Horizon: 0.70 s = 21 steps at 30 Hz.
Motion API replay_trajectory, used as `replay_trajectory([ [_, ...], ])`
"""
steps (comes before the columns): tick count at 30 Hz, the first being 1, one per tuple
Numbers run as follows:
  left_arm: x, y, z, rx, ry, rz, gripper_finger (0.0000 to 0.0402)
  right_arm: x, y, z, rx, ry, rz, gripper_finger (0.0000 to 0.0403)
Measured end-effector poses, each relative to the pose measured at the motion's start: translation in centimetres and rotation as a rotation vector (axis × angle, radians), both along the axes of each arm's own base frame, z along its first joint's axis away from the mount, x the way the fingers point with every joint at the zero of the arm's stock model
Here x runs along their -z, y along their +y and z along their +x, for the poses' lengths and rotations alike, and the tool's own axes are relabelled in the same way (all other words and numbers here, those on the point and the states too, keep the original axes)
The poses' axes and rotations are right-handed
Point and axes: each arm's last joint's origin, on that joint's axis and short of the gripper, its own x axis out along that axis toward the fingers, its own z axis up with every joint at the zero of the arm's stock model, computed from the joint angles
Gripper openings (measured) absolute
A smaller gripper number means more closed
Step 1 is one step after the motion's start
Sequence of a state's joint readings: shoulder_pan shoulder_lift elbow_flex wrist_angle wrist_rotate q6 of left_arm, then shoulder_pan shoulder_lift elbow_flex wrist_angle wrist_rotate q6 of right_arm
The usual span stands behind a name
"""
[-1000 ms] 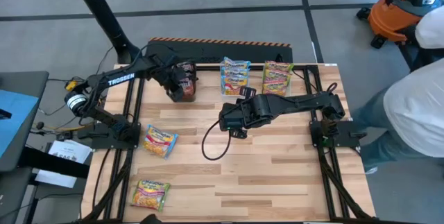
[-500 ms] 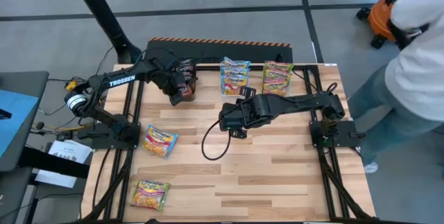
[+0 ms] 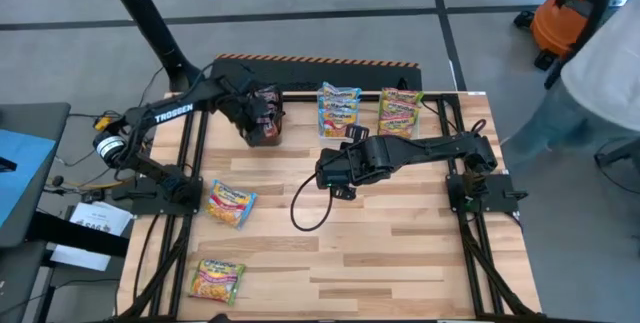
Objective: Sort Maruchan noodles
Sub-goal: Put the blue noodle pack into the left transparent bin
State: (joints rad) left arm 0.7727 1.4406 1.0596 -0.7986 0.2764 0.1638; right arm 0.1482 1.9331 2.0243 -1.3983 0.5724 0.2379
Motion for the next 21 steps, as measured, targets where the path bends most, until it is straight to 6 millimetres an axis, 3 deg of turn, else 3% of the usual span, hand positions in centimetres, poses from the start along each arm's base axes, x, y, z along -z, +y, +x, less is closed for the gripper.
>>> replay_trajectory([
  [13,-5.7,-0.2,-0.1,0.033,0.006,0.003,0.0155,0.0,0.0,0.0,0.000,0.000,0.000,0.0133],
  [21,-8.3,-3.2,-2.8,0.014,-0.012,-0.004,0.0155,0.1,0.2,-0.1,-0.021,0.020,0.078,0.0133],
])
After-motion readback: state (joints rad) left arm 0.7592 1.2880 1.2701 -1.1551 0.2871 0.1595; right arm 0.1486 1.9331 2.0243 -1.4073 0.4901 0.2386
